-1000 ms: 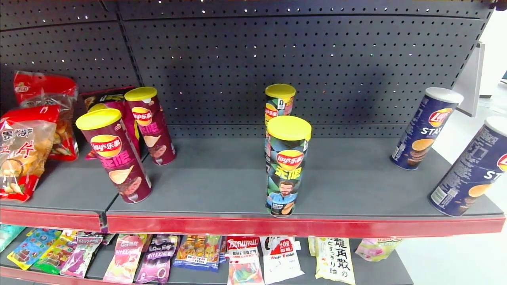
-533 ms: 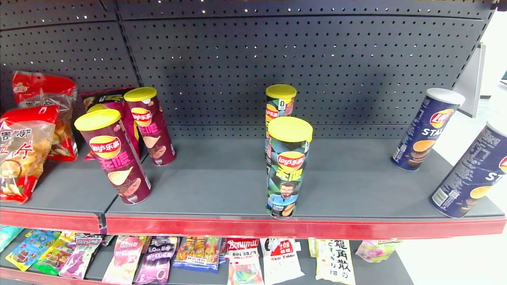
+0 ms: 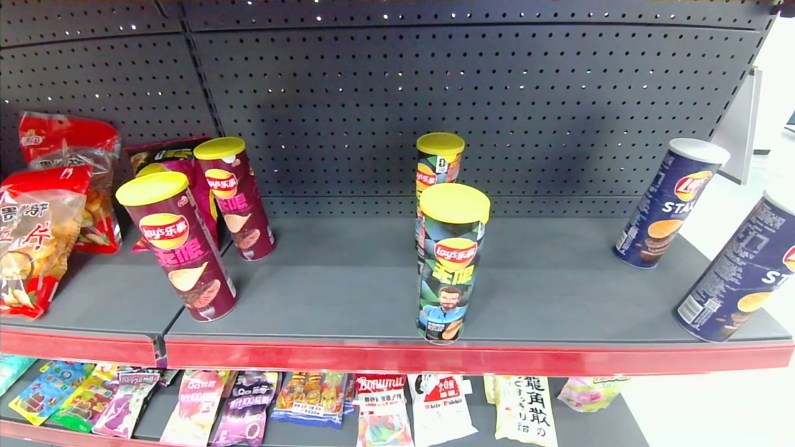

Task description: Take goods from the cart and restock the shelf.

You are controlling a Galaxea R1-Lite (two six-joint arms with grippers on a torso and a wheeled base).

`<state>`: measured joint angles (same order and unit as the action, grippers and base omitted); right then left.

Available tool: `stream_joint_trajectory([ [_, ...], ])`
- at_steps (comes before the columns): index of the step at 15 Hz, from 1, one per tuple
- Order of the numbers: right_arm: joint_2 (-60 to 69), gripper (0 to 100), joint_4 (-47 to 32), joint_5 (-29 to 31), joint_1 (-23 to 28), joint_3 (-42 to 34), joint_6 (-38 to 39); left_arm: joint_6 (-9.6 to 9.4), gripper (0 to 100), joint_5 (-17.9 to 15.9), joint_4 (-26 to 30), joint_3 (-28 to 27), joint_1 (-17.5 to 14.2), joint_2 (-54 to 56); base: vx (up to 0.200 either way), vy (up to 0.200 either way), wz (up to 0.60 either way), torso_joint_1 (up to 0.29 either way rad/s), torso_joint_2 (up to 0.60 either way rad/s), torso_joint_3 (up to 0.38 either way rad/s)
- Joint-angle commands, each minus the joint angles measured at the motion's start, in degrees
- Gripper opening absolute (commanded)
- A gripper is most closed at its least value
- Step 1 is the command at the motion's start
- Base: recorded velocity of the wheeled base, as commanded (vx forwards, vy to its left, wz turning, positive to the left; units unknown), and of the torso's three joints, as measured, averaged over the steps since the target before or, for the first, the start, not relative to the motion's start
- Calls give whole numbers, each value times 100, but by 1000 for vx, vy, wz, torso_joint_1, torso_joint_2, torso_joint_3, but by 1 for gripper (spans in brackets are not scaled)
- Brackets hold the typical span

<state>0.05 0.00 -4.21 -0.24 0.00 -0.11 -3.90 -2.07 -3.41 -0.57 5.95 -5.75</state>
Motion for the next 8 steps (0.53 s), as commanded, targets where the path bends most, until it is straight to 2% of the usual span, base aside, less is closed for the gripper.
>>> stream_joint_trajectory([
  [1,-5,100,0,-1,-2,0,-7,-14,100,-478,-89,57,3,13,0,0,0,0,0,0],
  [2,-5,100,0,7,-2,0,-7,-111,100,-513,43,57,3,13,0,0,0,0,0,0],
  [3,-5,100,0,7,-2,0,-15,-410,100,-443,69,57,3,13,0,0,0,0,0,0],
  [4,-5,100,0,7,-2,0,-7,-410,100,102,69,57,3,4,0,0,0,0,0,0],
  [5,-5,100,0,7,-2,0,-7,-234,100,506,69,57,3,4,0,0,0,0,0,0],
  [6,-5,100,0,7,-2,0,-15,197,100,928,78,49,-15,-13,0,0,0,0,0,0],
  [8,-5,100,0,7,-2,0,-7,197,100,1165,86,49,-331,-5,0,0,0,0,0,0],
])
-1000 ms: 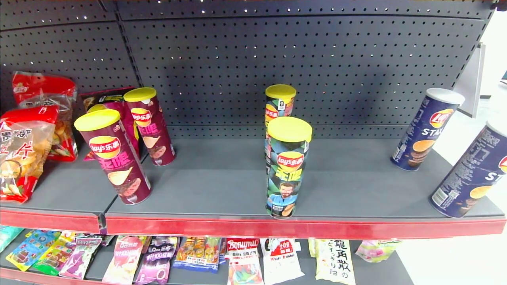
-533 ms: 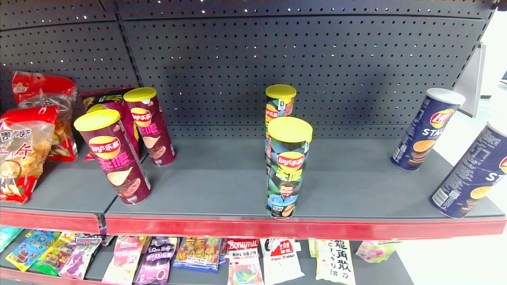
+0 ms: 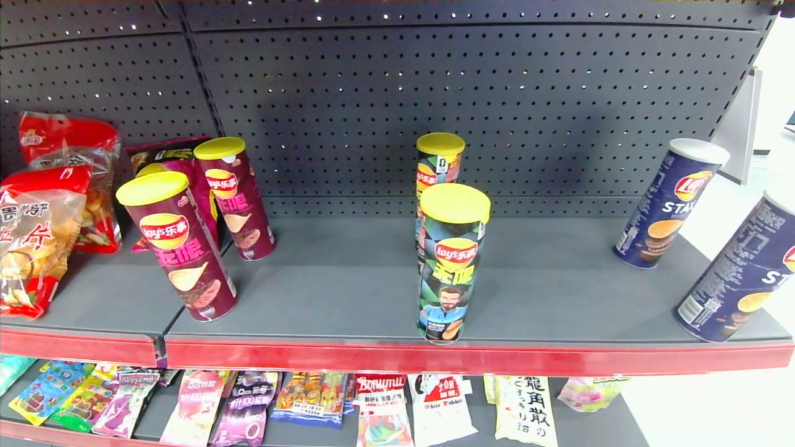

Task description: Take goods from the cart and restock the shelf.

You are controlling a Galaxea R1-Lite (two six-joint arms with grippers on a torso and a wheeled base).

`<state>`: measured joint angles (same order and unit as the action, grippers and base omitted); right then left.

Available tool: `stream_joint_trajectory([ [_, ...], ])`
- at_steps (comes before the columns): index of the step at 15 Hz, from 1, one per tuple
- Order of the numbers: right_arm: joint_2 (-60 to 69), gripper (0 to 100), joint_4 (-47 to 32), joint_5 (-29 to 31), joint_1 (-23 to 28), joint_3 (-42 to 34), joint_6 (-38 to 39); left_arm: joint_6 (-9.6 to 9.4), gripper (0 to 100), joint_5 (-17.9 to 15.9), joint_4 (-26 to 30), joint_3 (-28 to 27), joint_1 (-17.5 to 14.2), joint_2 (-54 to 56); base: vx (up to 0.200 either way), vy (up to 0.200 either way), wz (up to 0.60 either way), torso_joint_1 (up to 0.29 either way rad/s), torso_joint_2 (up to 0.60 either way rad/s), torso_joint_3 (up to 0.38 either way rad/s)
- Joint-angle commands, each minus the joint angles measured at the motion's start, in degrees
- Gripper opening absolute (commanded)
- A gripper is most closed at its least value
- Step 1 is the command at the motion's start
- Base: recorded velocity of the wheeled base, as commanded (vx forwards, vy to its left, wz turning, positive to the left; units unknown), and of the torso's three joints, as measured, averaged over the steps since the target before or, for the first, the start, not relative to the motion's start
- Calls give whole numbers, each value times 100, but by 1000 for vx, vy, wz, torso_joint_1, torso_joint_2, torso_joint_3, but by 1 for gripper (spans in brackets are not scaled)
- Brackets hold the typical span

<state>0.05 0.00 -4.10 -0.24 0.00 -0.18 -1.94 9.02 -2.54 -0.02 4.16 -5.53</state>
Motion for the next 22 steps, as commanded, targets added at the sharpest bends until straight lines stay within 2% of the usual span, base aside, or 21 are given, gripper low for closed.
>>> stream_joint_trajectory([
  [1,-5,100,0,-3,-2,0,-8,18,100,135,-1,-6,-600,-35,0,0,0,0,0,0],
  [2,-5,100,0,-3,-2,0,-17,27,100,100,-1,-6,-723,17,0,0,0,0,0,0],
  [4,-5,100,0,-3,-2,0,-8,44,100,-832,-1,-6,-407,553,0,0,0,0,0,0],
  [5,-5,100,0,-3,-2,0,-8,53,100,-1157,78,-6,-433,553,0,0,0,0,0,0],
  [6,-5,100,0,-3,-2,0,-17,36,100,-1333,341,-15,-433,553,0,0,0,0,0,0],
  [9,-5,100,0,-12,-2,9,-105,203,100,-1298,315,-15,-433,545,0,0,0,0,0,0],
  [11,-5,100,79,-135,-2,44,-105,167,100,-1280,315,-15,-433,545,0,0,0,0,0,0],
  [13,-1227,100,79,-355,-160,1301,379,167,100,-1280,315,-15,-433,553,0,0,0,0,0,0],
  [14,-1569,100,62,-461,-195,1723,379,167,100,-1280,315,-15,-433,545,0,0,0,0,0,0],
  [16,-2299,100,70,-1058,-292,2118,97,167,100,-1280,315,-15,-433,545,0,0,0,0,0,0],
  [18,-3415,100,97,-1357,-406,2760,106,167,100,-1280,315,-15,-433,553,0,0,0,0,0,0],
  [20,-4013,100,105,-1638,-670,3146,115,167,100,-1289,315,-15,-433,545,0,0,0,0,0,0],
  [21,-4856,100,105,-1691,-1373,3691,124,167,100,-1280,315,-15,-433,545,0,0,0,0,0,0],
  [22,-5085,100,114,-1673,-1637,3779,141,167,100,-1280,315,-15,-433,553,0,0,0,0,0,0],
])
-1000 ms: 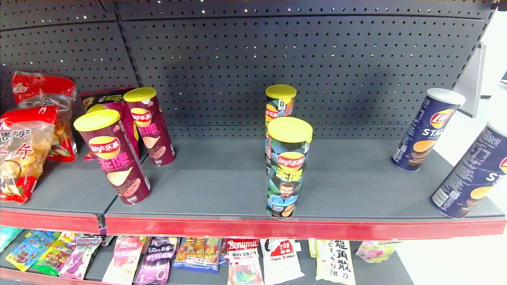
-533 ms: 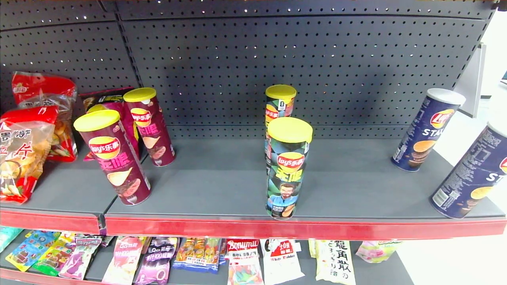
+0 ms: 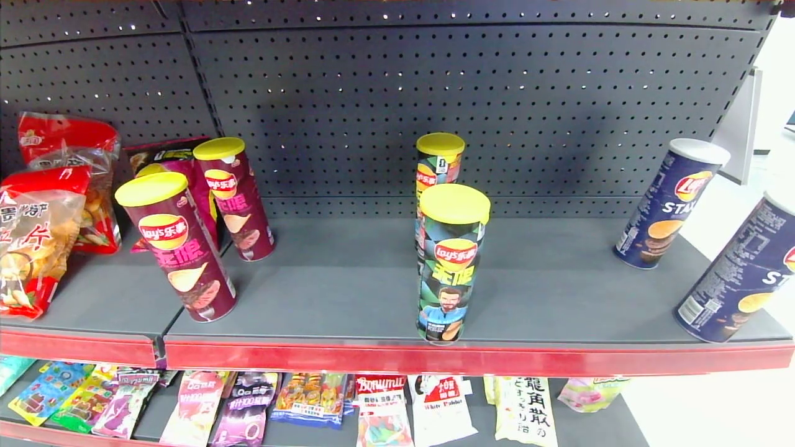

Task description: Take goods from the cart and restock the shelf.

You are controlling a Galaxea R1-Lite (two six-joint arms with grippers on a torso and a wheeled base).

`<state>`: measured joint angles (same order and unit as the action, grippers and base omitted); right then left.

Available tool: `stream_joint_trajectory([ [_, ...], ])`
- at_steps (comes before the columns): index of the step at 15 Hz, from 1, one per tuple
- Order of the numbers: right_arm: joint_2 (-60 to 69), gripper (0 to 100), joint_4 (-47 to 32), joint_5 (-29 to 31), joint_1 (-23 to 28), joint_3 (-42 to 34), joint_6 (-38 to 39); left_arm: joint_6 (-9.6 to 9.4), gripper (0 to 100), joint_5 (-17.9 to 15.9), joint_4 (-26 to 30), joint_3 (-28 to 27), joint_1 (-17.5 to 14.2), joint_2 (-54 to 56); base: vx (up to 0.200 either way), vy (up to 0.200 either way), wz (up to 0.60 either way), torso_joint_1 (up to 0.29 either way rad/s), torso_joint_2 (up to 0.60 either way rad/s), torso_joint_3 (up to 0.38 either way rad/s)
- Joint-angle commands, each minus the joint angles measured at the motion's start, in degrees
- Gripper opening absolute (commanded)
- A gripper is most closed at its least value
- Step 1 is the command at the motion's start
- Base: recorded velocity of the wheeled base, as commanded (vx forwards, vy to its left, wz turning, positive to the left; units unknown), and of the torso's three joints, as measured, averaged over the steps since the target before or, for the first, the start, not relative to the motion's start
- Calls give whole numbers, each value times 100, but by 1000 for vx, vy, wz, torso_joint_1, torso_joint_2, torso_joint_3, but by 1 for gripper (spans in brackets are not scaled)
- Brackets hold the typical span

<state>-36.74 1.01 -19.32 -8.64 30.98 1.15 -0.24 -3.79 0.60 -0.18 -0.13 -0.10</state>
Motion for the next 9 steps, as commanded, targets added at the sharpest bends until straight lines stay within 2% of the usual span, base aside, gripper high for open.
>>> stream_joint_trajectory([
  [1,-1599,100,13,-151,-990,717,26,-2,100,1,2,1,-4,10,0,0,0,0,0,0],
  [2,-2021,100,13,-160,-1368,734,140,-2,100,1,2,1,-4,1,0,0,0,0,0,0],
  [5,-2698,100,286,-151,-2027,796,307,-2,100,1,2,1,-4,1,0,0,0,0,0,0],
  [7,-3234,100,576,-98,-2256,796,439,-2,100,-8,2,1,-4,10,0,0,0,0,0,0],
  [9,-3832,100,945,7,-2273,796,562,-2,100,1,2,1,-4,10,0,0,0,0,0,0],
])
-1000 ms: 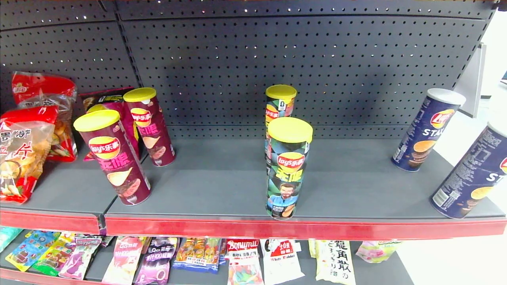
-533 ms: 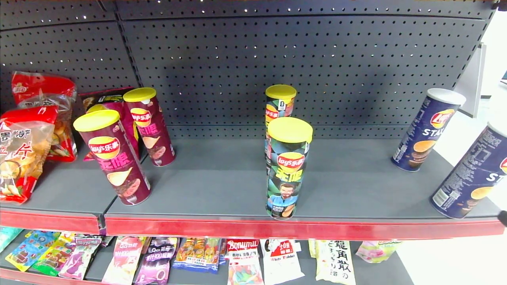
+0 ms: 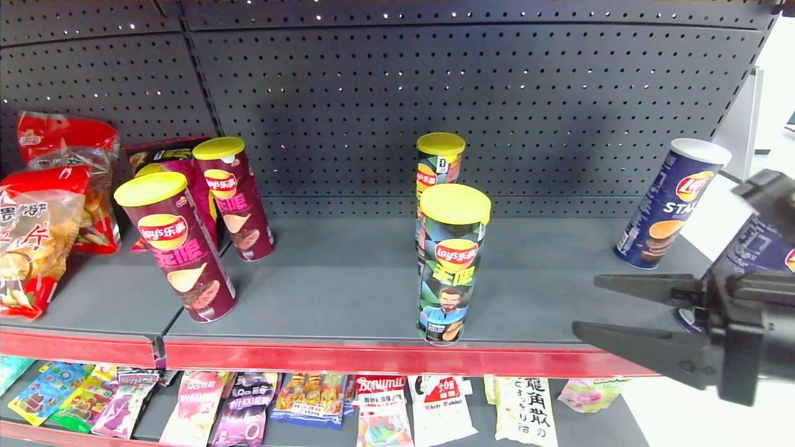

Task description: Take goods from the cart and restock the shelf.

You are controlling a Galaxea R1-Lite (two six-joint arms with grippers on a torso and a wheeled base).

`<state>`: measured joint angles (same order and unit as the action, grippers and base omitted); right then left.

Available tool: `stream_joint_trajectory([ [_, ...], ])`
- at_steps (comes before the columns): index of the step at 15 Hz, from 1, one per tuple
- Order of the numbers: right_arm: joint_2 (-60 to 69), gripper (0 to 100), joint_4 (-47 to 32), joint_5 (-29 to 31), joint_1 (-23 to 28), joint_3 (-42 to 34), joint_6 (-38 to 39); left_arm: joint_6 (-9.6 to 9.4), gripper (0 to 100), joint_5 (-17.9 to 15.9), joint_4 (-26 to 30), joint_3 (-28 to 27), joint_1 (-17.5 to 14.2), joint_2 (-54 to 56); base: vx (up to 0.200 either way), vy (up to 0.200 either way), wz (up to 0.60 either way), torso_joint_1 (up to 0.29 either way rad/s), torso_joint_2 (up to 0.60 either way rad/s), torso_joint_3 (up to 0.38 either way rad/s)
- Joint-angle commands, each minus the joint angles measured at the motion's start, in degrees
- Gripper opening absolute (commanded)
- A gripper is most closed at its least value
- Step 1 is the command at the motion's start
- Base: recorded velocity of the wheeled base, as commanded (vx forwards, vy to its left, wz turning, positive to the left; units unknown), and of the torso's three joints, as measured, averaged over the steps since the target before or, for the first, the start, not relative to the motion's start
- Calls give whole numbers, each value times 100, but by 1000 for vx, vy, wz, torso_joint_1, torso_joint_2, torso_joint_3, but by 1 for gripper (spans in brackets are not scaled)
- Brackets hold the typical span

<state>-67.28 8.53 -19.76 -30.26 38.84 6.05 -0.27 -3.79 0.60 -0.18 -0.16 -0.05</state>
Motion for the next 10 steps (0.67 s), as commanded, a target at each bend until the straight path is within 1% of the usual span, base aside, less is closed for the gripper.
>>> stream_joint_trajectory([
  [1,-1042,100,447,51,-112,10,116,0,100,1,2,1,-2,-4,0,0,0,0,0,0],
  [2,-1191,100,597,60,-112,-17,116,0,100,1,2,1,-2,5,0,0,0,0,0,0],
  [4,-1490,100,623,157,-103,-34,116,0,100,1,2,1,-2,-4,0,0,0,0,0,0],
  [10,-2087,100,641,913,-112,89,72,0,100,1,2,1,-2,5,0,0,0,0,0,0],
])
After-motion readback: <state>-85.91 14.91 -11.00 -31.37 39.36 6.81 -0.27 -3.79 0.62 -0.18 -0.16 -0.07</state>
